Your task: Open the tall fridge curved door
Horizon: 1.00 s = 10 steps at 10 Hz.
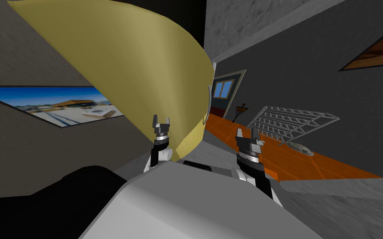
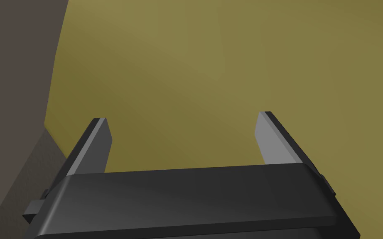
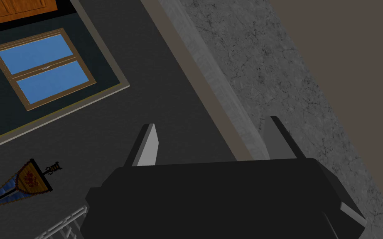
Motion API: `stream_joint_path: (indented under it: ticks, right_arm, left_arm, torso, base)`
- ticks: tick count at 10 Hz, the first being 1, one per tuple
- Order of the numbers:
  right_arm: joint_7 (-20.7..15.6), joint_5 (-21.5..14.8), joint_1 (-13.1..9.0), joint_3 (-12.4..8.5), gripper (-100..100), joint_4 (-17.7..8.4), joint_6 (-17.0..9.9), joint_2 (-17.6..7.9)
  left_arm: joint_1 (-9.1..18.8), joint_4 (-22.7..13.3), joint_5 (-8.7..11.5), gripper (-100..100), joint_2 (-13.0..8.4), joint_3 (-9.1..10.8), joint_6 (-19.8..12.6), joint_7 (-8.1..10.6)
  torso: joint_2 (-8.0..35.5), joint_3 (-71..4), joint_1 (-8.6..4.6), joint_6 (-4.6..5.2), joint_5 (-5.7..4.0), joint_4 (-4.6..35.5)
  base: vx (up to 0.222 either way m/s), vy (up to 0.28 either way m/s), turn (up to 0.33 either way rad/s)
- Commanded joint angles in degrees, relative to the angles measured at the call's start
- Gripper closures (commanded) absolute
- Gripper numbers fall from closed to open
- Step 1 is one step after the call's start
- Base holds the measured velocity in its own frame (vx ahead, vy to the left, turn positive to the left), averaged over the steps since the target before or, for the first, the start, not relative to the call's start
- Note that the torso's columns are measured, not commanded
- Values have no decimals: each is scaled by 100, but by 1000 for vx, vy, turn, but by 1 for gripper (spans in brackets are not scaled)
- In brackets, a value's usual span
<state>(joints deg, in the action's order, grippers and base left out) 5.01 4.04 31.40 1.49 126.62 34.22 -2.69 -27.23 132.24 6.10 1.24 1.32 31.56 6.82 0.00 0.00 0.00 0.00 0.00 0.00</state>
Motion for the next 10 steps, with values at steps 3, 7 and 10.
stream_joint_path:
  ticks: [3, 7, 10]
  right_arm:
    - [0, 0, 0, 0, 0, 1, 0, 0]
    - [0, 0, 0, 0, 0, 2, 1, 0]
    - [0, 0, 0, 0, 0, 2, 1, 0]
  left_arm:
    - [0, 1, 0, 0, 0, 0, 0, 0]
    - [0, 1, 0, 0, 0, 0, 0, 0]
    - [45, -61, 22, -100, -251, 28, -5, 10]
  torso:
    - [1003, -2014, 0, 0, 0, 1006]
    - [2693, -5381, 0, 0, 0, 2691]
    - [3962, -7919, 0, 0, 0, 3960]
  base:
    - [0, 0, 0]
    - [0, 0, 0]
    - [6, -8, 2]
